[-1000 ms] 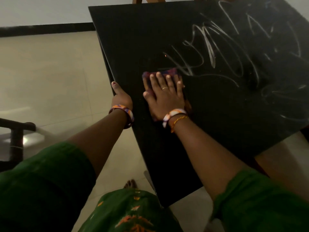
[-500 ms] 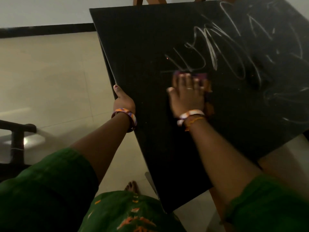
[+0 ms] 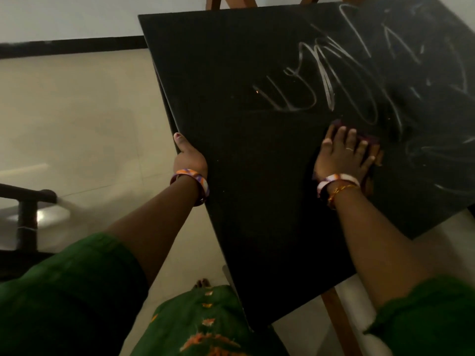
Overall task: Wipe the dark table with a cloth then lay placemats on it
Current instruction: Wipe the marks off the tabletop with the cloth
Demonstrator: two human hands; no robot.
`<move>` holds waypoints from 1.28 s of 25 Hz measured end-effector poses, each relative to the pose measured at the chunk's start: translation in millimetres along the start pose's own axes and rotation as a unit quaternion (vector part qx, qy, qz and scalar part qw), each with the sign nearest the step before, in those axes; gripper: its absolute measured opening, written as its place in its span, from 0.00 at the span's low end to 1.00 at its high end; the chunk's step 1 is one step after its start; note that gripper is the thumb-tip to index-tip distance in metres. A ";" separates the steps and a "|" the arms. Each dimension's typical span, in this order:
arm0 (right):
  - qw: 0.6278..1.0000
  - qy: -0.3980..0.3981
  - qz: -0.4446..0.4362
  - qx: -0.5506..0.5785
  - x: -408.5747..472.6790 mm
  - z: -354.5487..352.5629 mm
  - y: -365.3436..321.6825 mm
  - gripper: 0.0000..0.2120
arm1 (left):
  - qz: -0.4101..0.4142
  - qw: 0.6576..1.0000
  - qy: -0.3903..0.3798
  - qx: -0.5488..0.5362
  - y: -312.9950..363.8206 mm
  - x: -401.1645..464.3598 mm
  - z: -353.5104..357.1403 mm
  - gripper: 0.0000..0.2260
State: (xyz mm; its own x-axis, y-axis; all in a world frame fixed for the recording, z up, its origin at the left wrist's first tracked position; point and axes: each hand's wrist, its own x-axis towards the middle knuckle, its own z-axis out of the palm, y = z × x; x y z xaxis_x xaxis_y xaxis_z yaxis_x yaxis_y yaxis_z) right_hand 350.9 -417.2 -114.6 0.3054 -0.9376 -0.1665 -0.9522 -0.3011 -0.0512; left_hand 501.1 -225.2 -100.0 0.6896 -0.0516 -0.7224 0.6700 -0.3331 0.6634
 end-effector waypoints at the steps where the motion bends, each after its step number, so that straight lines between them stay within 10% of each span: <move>1: 0.999 0.013 -0.035 0.009 -17.8 3.6 -20.5 0.26 | -0.001 1.000 -0.002 0.002 -0.7 0.1 -0.6 0.31; 7: 0.930 -0.024 -0.367 0.021 -86.2 23.4 -143.6 0.26 | 0.012 1.000 -0.005 0.000 -3.4 -1.8 -0.2 0.33; 16: 0.998 -0.038 -0.052 0.007 39.8 -20.2 18.0 0.30 | 0.007 1.000 0.025 0.014 -3.3 5.2 4.0 0.32; 22: 0.973 0.008 -0.231 0.030 -16.6 0.3 -68.7 0.26 | 0.029 0.998 0.042 0.020 -5.6 8.3 7.1 0.31; 27: 0.894 -0.227 -0.316 0.220 -60.9 -7.7 -127.6 0.26 | 0.030 0.998 0.033 0.032 -4.8 9.3 6.1 0.32; 30: 0.661 -0.391 -0.072 0.637 -58.8 -40.6 -120.3 0.18 | 0.034 0.999 0.019 0.020 -8.5 18.9 5.2 0.33; 32: 0.649 -0.385 -0.050 0.654 -52.1 -50.8 -112.7 0.14 | 0.044 0.999 -0.016 0.014 -13.0 28.3 0.9 0.36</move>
State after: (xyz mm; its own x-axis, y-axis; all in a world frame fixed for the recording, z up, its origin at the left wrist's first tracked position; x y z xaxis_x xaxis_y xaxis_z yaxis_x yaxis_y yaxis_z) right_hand 442.4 -343.3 -50.1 0.7541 -0.4082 -0.5144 -0.2686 0.5231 -0.8088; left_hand 511.6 -223.3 -129.3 0.7359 -0.1126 -0.6677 0.5986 -0.3526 0.7192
